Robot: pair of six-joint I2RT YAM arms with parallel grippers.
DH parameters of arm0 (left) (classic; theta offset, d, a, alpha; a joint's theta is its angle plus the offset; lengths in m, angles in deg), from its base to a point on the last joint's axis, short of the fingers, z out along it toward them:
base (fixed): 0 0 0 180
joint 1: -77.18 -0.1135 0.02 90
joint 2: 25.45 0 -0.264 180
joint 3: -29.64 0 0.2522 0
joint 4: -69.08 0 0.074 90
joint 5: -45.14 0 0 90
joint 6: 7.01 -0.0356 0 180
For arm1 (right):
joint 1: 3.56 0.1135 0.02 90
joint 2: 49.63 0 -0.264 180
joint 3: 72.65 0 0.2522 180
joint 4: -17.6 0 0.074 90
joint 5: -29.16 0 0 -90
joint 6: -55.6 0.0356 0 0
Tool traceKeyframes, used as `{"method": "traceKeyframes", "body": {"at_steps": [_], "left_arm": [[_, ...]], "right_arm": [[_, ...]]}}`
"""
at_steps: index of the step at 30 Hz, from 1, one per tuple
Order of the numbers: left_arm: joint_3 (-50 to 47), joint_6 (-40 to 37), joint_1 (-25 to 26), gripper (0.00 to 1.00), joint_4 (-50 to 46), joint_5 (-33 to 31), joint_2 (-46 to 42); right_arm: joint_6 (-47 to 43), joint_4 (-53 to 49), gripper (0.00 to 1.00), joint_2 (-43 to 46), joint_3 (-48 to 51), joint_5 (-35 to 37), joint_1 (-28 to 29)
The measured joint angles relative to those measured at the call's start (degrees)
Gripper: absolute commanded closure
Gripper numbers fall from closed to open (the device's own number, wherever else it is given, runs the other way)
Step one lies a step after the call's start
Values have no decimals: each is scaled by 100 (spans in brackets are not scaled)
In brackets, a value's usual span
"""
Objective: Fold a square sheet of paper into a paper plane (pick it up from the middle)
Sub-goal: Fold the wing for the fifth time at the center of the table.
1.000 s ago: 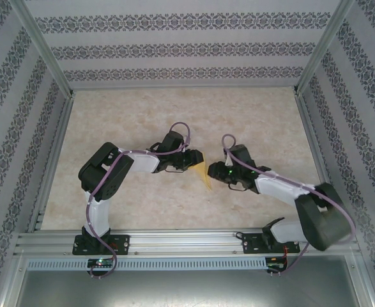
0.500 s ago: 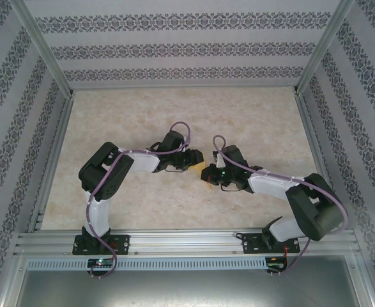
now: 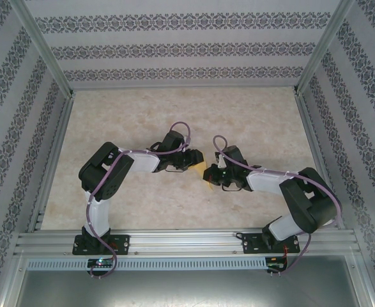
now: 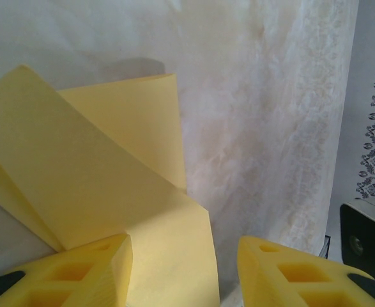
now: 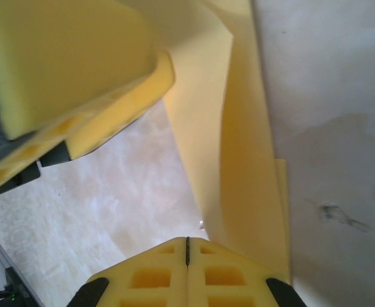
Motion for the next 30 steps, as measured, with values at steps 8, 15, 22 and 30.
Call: {"method": "traceKeyframes", "body": {"at_steps": [8, 15, 22, 30], "left_arm": [[2, 0, 0, 51, 0, 2, 4], [4, 0, 0, 51, 0, 4, 4], [22, 0, 0, 51, -28, 9, 11], [55, -15, -7, 51, -81, 31, 20]], "right_arm": [[103, 354, 100, -221, 192, -46, -92], [114, 450, 98, -219, 278, -35, -166], [87, 437, 78, -55, 341, -236, -177], [-472, -511, 60, 710, 2, 293, -162]]}}
